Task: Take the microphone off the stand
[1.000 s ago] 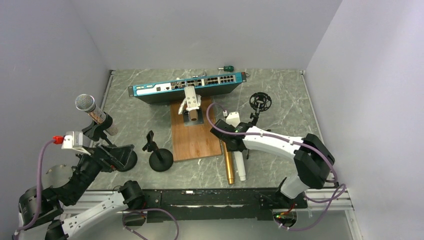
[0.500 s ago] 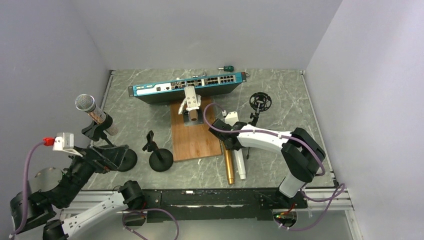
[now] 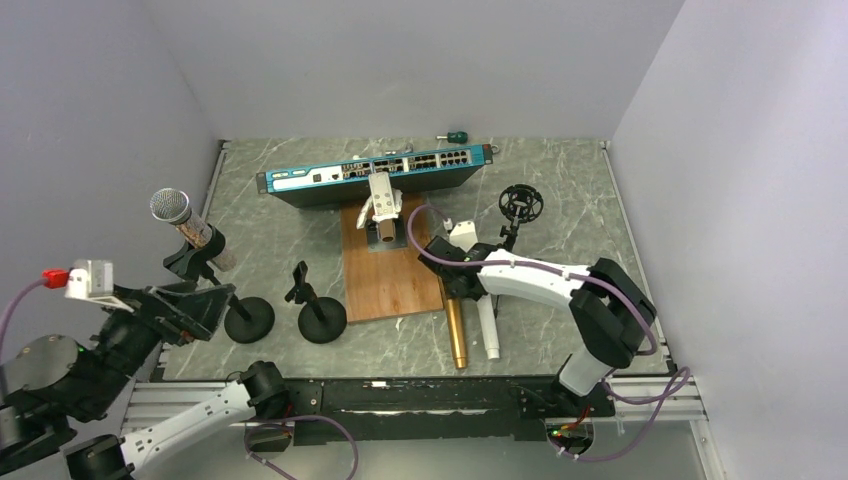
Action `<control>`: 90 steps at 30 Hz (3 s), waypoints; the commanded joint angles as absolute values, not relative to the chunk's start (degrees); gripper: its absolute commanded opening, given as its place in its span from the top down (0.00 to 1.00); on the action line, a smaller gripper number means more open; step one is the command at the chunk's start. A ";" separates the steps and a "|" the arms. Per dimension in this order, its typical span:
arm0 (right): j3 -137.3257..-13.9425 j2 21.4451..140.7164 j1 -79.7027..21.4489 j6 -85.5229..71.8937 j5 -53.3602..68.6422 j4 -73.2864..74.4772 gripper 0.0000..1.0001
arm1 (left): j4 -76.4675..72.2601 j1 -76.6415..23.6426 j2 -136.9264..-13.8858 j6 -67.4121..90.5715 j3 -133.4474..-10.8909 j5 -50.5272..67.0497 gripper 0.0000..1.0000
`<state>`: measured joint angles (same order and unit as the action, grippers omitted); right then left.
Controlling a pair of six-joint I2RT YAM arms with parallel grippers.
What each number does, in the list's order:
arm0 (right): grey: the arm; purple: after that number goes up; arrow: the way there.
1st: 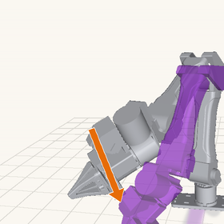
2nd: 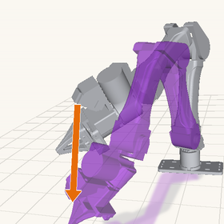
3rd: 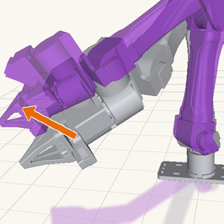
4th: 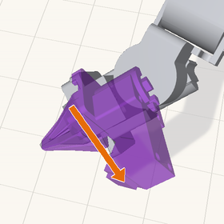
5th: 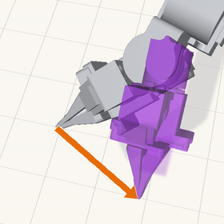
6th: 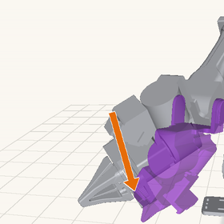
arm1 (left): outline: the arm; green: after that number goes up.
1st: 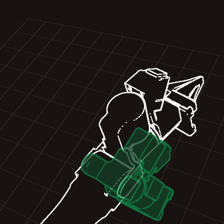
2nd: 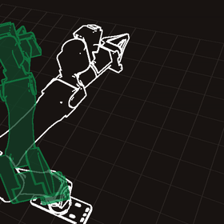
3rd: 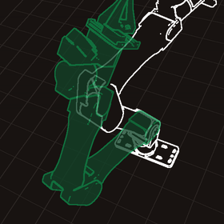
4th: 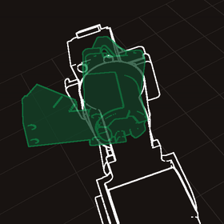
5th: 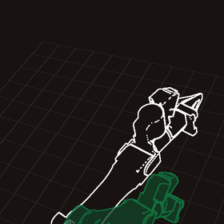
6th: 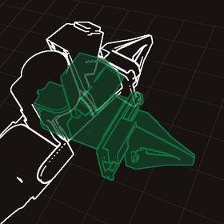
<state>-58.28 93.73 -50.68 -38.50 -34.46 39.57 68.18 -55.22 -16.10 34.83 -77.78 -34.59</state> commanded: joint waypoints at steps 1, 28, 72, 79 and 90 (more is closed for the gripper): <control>-60.62 88.13 -51.59 -36.49 -35.25 38.84 0.26 | 69.68 -55.48 -19.86 28.75 -83.37 -37.12 0.01; -56.92 68.12 -55.04 -33.10 -26.68 34.75 0.05 | 47.84 -55.64 -27.69 5.48 -73.71 -70.40 0.01; -54.05 63.25 -55.37 -32.87 -25.23 33.87 0.02 | 37.20 -12.35 -38.19 11.24 -67.06 -32.77 0.19; -55.09 63.51 -55.63 -32.31 -24.51 33.31 0.01 | 40.11 -12.13 -38.73 11.09 -68.70 -27.35 0.61; -54.18 59.71 -55.80 -32.40 -23.98 33.57 0.00 | 33.61 -12.13 -35.28 11.07 -67.13 -15.22 0.95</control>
<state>-53.93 62.13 -55.35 -32.53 -24.40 35.35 40.51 -12.19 -36.56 8.88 -67.05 -22.96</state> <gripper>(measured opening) 0.994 0.454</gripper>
